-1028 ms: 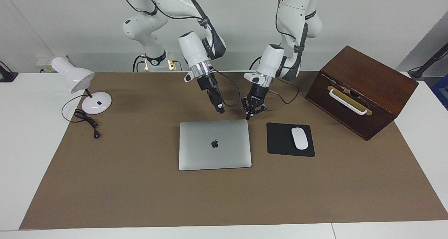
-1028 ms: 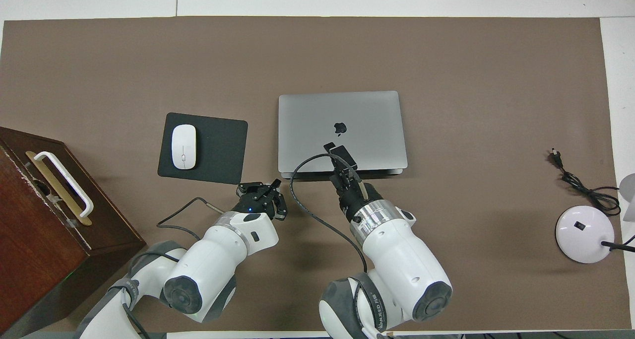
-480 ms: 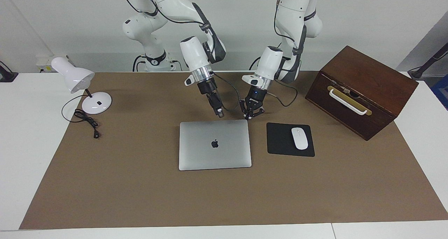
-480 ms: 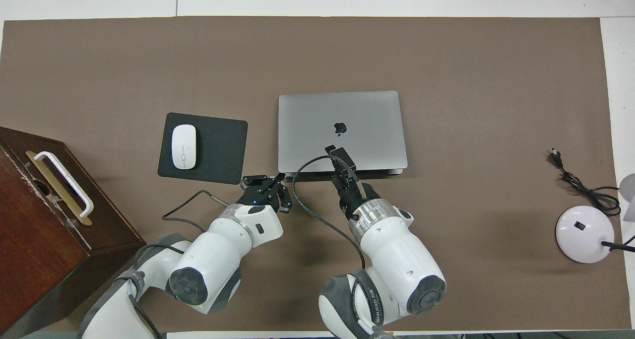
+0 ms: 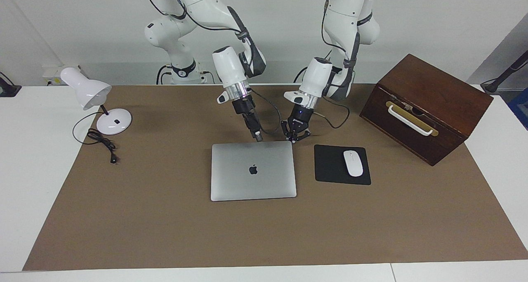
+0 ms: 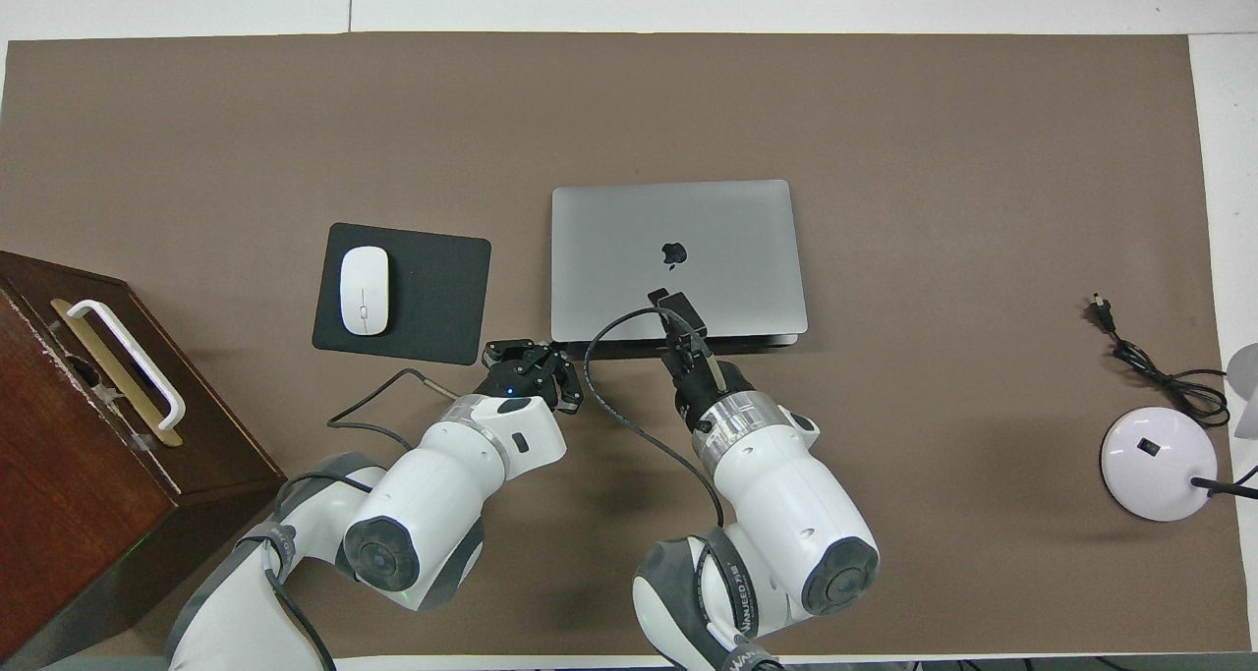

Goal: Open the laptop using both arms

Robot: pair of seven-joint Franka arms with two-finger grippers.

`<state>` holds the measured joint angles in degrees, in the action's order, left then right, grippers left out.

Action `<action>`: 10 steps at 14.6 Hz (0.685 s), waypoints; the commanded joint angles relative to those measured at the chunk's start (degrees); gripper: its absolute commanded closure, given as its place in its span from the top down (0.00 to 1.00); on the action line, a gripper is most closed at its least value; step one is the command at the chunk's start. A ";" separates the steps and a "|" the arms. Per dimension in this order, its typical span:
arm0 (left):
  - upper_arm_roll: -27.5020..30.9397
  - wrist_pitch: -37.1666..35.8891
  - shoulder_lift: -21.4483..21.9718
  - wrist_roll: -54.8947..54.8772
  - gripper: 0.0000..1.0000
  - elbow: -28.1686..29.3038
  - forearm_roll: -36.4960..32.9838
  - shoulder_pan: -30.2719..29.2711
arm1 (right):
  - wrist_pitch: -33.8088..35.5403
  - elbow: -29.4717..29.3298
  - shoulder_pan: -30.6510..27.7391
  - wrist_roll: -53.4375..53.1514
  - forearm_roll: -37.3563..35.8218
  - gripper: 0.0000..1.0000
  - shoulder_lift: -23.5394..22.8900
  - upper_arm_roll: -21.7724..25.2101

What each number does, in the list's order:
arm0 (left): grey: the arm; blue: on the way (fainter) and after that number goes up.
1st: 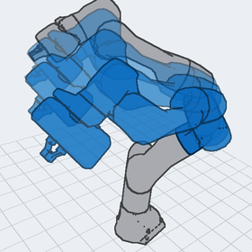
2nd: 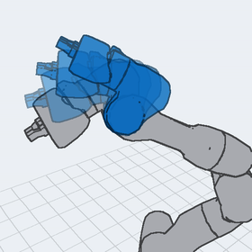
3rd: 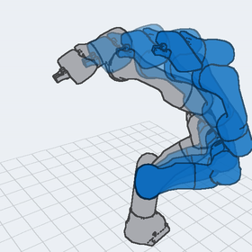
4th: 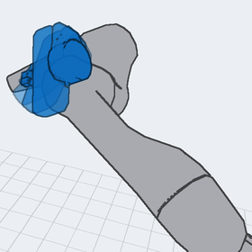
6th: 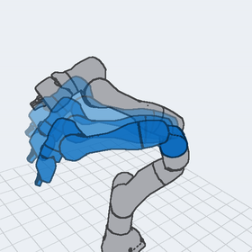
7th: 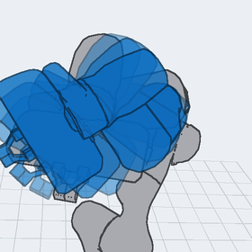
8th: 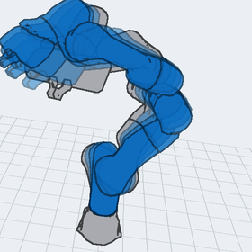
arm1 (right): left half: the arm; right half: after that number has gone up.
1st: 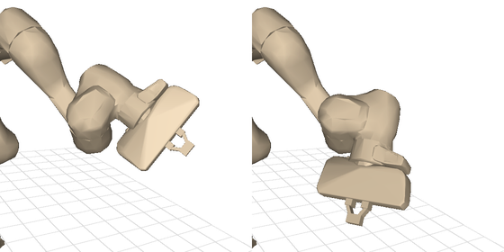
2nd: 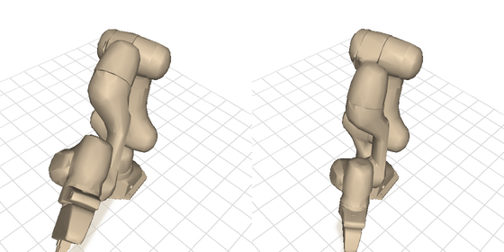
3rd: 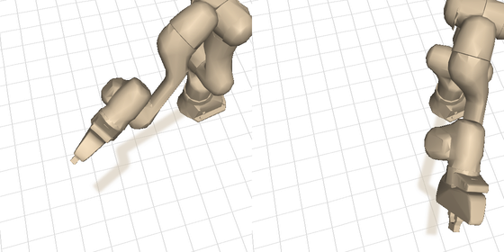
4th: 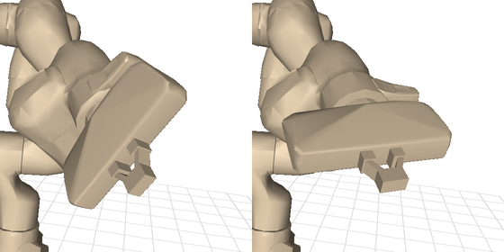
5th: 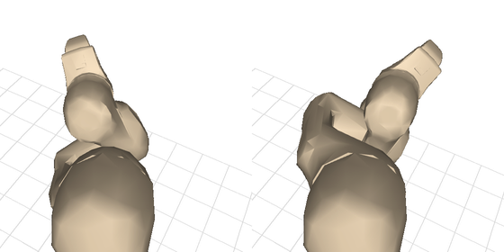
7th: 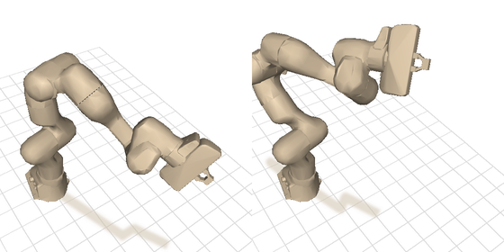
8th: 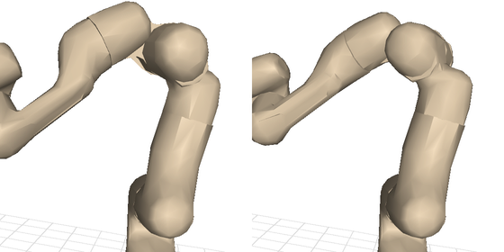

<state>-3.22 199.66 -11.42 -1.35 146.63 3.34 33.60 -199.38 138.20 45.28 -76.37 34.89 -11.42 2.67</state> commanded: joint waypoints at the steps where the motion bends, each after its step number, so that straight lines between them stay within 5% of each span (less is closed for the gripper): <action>1: 0.59 0.81 -1.15 -0.41 0.00 -1.17 0.09 0.42 | -1.28 -0.74 -0.46 0.35 1.50 1.00 -1.67 -0.39; 10: 0.58 1.17 -3.61 -0.41 0.00 -3.36 0.00 0.33 | -1.28 -3.99 -2.04 3.68 1.50 1.00 -4.22 -0.04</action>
<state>-3.09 199.67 -13.35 -1.35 144.81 3.34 33.57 -199.40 135.91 44.51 -75.85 34.89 -14.50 2.93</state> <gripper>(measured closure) 0.991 0.000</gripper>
